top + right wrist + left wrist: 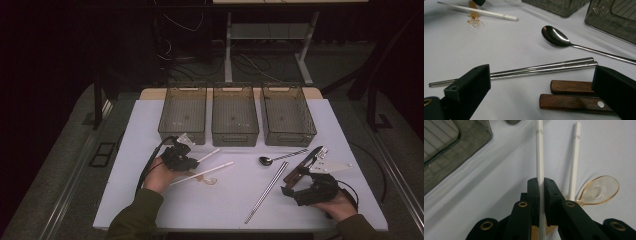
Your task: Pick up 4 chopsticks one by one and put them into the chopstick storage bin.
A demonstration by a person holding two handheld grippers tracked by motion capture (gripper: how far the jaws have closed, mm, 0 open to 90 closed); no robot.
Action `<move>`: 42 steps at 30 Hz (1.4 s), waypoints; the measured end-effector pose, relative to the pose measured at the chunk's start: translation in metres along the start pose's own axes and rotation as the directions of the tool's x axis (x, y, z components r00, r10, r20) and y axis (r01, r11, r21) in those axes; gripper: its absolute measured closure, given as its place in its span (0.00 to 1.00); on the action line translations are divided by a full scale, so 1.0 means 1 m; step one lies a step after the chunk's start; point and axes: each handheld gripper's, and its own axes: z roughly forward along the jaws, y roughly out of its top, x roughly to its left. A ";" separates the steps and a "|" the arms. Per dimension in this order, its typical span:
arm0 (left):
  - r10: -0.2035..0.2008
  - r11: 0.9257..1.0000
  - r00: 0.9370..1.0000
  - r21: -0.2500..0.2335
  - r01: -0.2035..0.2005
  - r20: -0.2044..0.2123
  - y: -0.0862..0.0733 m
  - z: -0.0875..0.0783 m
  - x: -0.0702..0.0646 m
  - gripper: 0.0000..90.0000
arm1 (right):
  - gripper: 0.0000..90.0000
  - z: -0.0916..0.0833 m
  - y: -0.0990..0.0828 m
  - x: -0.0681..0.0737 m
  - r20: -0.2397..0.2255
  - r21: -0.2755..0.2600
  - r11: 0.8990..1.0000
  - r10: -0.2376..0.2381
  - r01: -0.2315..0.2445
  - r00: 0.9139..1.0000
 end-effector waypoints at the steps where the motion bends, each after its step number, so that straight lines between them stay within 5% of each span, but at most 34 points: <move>1: 0.000 1.000 1.000 -0.005 0.000 0.003 0.000 -0.002 0.000 0.93 | 0.03 0.000 0.000 0.000 0.001 0.000 1.000 -0.001 0.001 1.000; 12: 0.011 0.994 1.000 -0.107 -0.010 0.009 -0.003 -0.022 0.003 0.93 | 0.03 -0.001 0.000 -0.001 0.004 -0.005 1.000 0.002 -0.002 1.000; 30: 0.000 0.968 1.000 -0.252 0.005 0.019 -0.007 -0.042 0.006 0.93 | 0.03 0.011 0.000 0.010 -0.036 0.000 1.000 -0.006 0.006 0.999; 35: -0.010 0.954 1.000 -0.298 0.018 0.030 -0.007 -0.046 0.007 0.93 | 0.03 0.013 0.000 0.010 -0.033 0.006 1.000 -0.007 0.007 0.999; 42: -0.023 0.947 0.999 -0.321 0.031 0.032 -0.003 -0.050 0.009 0.93 | 0.03 0.013 -0.001 0.009 -0.025 0.015 1.000 -0.003 0.003 1.000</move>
